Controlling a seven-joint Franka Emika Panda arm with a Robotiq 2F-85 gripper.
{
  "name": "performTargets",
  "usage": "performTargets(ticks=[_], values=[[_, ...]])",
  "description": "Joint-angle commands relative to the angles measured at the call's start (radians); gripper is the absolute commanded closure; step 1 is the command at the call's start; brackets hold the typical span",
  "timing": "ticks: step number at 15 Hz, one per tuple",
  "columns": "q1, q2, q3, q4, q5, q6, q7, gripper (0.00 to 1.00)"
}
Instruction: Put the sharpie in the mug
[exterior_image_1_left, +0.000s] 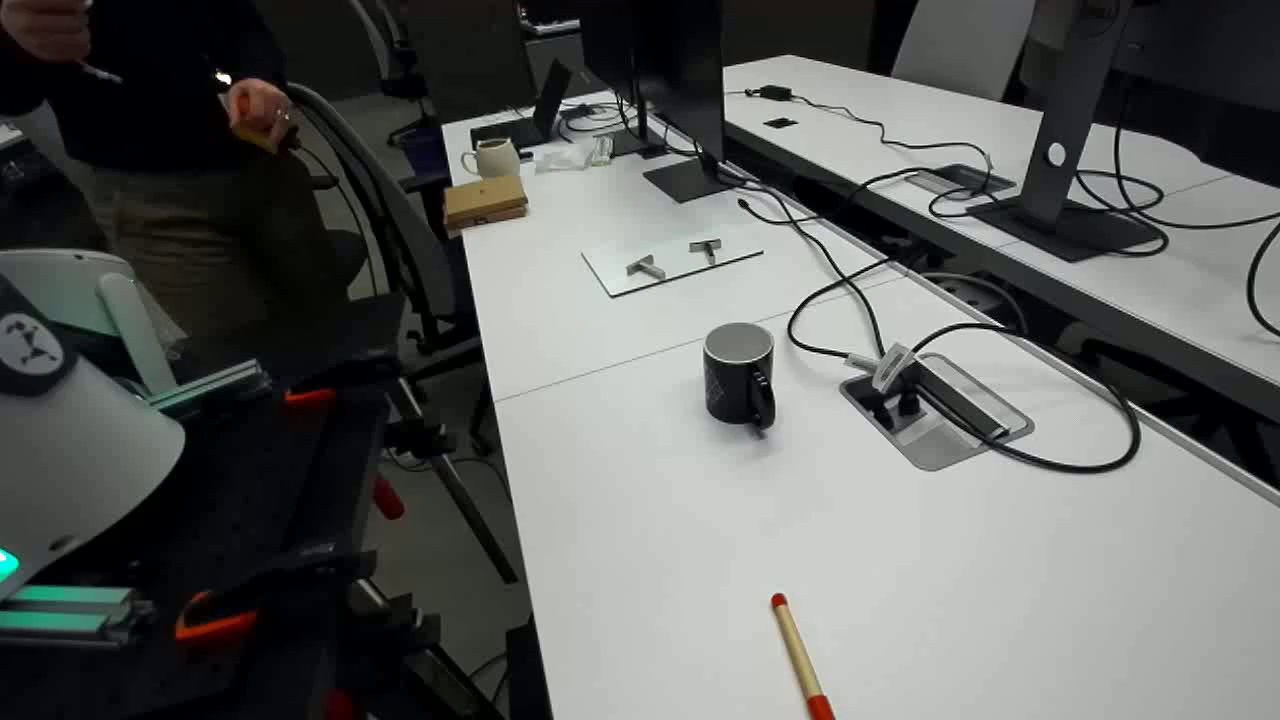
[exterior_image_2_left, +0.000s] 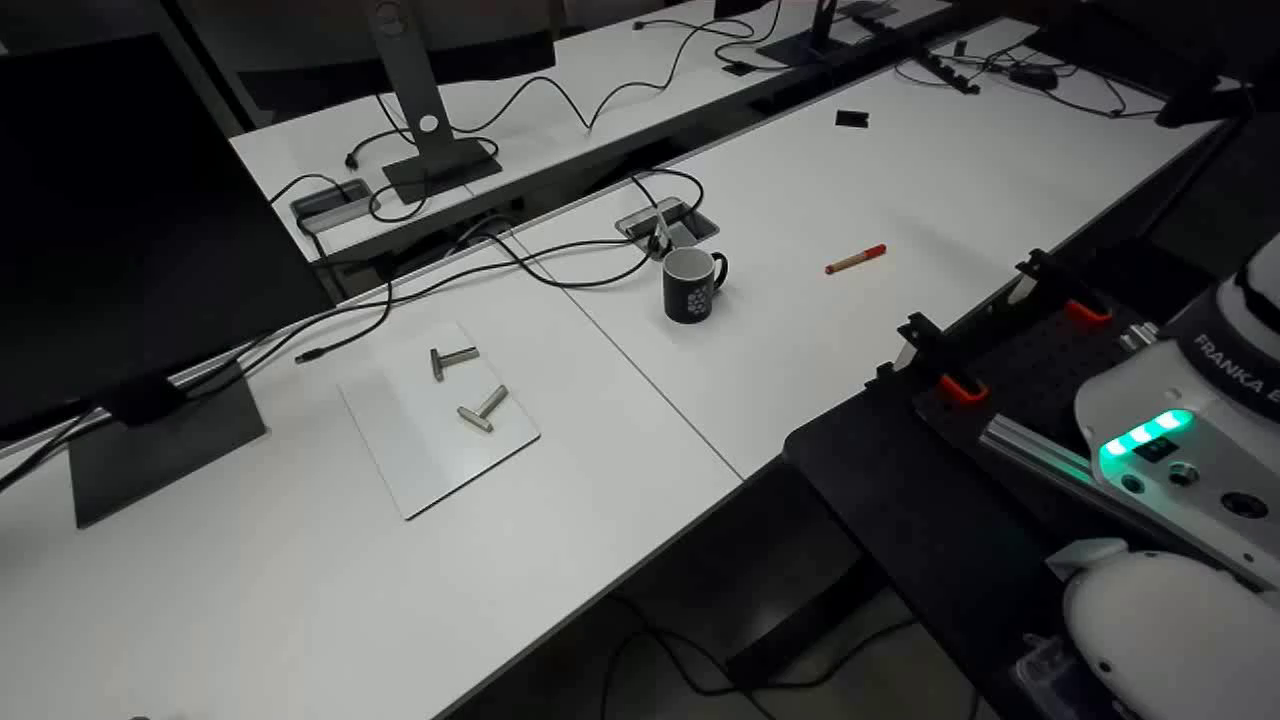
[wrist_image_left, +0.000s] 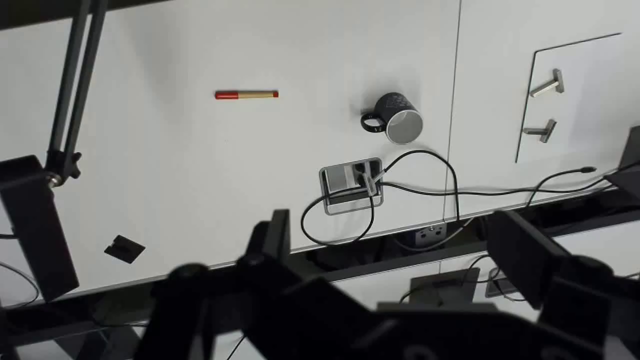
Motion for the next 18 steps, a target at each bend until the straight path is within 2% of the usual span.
performTargets(ticks=[1, 9, 14, 18], values=[[-0.006, 0.003, 0.004, 0.003, 0.004, -0.003, -0.004, 0.0], [0.088, 0.068, 0.078, 0.002, -0.025, -0.13, -0.108, 0.0], [0.076, 0.146, 0.136, -0.021, -0.05, -0.026, -0.027, 0.0], [0.06, 0.299, 0.151, -0.012, -0.093, 0.006, 0.017, 0.0]])
